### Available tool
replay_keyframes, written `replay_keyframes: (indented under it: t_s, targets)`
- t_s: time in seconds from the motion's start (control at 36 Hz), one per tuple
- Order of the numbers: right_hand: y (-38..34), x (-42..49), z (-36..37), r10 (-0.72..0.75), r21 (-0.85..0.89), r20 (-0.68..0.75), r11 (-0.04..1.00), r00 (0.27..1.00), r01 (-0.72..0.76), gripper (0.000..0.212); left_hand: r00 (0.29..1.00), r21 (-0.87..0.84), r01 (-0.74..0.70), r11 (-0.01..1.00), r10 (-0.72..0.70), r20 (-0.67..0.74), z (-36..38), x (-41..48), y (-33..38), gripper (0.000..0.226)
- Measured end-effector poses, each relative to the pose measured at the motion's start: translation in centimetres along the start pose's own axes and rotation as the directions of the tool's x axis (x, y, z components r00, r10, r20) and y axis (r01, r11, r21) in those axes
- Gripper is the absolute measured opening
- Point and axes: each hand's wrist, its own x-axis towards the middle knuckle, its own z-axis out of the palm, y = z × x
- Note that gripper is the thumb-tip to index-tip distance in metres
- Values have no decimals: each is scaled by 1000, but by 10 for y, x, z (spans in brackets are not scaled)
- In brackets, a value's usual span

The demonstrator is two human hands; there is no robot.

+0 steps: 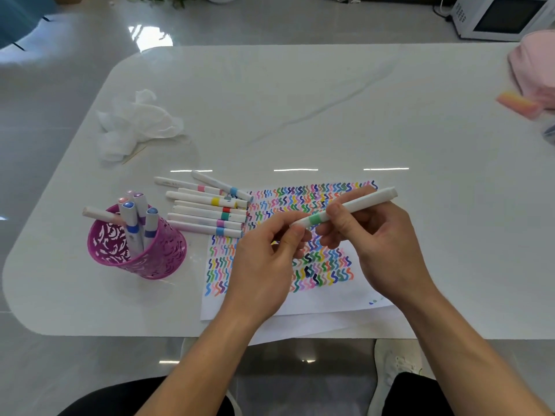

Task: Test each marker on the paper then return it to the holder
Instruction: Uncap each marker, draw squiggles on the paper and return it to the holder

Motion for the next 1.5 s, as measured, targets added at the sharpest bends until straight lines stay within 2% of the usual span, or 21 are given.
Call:
replay_keyframes:
  t_s: [0.11,0.22,0.31,0.42,0.5,0.75,0.92,1.03,1.14,1.22,1.33,1.42,1.5]
  targets:
    - [-1,0,3,26,85,-23,996,999,-24,18,1000,-59,-17,998,16,-12,-2,0,2,18]
    - [0,-1,3,51,125,-24,991,998,-48,13,998,-89,-36,995,32,-45,-1,1,2,19]
    - [1,-2,3,64,148,-24,987,998,-60,16,996,-85,-61,995,55,-71,0,1,3,22]
    - [2,-3,4,75,153,-30,986,997,-69,18,993,-81,-76,994,69,-92,2,1,5,16]
    - [4,-3,7,91,174,-34,981,995,-83,22,989,-55,-94,994,88,-116,3,1,6,25]
    - [3,-5,13,124,253,-16,961,992,-116,19,988,-15,-88,996,85,-130,-1,-1,9,29]
    - [1,-8,17,119,275,5,955,993,-115,17,990,-36,-60,998,55,-132,-4,-3,10,23]
    - [2,-8,20,159,267,31,950,987,-162,24,994,-23,-25,999,22,-108,-10,-1,10,15]
    - [3,-4,22,200,284,63,936,978,-210,26,986,-15,-54,998,51,-156,-16,1,14,13]
    - [6,-2,24,242,258,62,933,968,-250,31,967,26,-92,995,96,-237,-22,1,15,11]
    - [13,1,25,291,284,22,915,956,-285,48,922,88,-151,985,173,-346,-37,-3,15,8]
    - [16,4,24,281,301,-29,918,959,-260,49,854,201,-225,953,292,-431,-49,-9,17,9]
    - [19,5,24,266,297,-67,926,962,-235,42,769,376,-299,877,455,-450,-61,-13,20,10]
